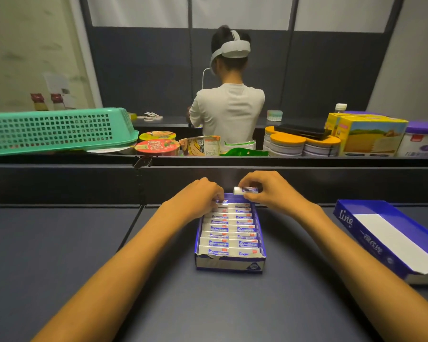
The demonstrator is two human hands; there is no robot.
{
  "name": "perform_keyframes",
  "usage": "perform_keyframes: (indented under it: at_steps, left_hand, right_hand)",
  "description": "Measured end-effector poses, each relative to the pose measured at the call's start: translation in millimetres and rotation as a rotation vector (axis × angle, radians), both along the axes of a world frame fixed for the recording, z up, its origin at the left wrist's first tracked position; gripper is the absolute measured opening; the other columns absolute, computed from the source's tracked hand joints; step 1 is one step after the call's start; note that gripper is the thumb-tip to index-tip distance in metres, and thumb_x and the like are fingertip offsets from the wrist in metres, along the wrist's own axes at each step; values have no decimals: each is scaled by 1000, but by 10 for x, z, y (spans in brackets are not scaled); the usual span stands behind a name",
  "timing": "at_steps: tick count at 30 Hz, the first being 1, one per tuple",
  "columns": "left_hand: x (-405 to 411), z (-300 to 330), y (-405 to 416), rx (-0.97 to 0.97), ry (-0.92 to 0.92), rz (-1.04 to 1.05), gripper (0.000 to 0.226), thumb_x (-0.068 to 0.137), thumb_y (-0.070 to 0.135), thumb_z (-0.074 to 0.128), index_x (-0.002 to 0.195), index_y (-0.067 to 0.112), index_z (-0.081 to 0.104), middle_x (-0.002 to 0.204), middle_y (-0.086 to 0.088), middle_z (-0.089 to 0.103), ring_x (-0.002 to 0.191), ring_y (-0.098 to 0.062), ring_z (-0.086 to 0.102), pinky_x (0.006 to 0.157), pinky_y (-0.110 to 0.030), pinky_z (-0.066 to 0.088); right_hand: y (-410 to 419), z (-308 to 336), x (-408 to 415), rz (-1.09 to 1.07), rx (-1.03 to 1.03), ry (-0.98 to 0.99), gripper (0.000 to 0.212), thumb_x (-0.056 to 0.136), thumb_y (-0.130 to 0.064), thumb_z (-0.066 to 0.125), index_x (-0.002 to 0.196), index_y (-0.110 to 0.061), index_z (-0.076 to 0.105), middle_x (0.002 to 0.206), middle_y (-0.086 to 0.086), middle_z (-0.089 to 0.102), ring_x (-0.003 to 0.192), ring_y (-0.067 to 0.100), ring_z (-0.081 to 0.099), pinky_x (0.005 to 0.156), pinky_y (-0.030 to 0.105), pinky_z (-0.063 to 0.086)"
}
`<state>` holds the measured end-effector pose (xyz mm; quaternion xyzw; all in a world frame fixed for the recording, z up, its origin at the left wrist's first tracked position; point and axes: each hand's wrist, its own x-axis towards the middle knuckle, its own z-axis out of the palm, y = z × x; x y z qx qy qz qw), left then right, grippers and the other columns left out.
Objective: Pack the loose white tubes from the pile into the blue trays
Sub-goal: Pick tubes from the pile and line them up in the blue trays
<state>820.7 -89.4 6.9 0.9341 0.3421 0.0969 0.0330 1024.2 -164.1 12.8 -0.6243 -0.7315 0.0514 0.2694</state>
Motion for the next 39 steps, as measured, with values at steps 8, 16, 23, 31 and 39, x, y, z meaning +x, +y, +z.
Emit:
perform_keyframes:
  at_steps: [8,16,23,31,39]
  left_hand:
    - [-1,-15,4,10,15,-2,26,89,21,65,115,21,67,113,-2,68,102,-19,62,88,-39,53]
    - [-61,28,-28,15,-15,-28,31,89,21,66,120,20,66,119,-1,66,106,-18,61,88,-32,52]
    - [-71,20,-18,9,-52,-37,27,90,16,64,116,18,68,115,-1,68,103,-17,62,85,-28,50]
    - [-72,13,14,-43,-88,-46,24,89,14,66,113,15,69,113,-2,69,102,-15,64,90,-31,52]
    - [-68,-13,19,-25,-91,-48,23,89,14,65,112,15,70,111,-2,70,99,-14,65,88,-29,53]
  right_hand:
    - [-16,-32,-127,-20,-74,-118,23,87,-27,68,110,-26,64,114,-5,65,101,11,60,83,30,54]
    - [9,-34,-189,-19,-106,-183,24,86,-25,70,109,-21,66,110,-2,68,97,11,60,82,29,52]
    - [7,-53,-164,-12,-161,-141,29,85,-28,72,112,-20,64,112,-1,69,97,11,63,83,27,54]
    - [-5,-37,-181,-11,-192,-144,28,90,-27,66,117,-18,65,118,1,66,103,11,61,83,25,52]
    - [2,-55,-182,-27,-181,-185,30,91,-28,65,119,-19,65,121,0,65,107,13,60,87,28,52]
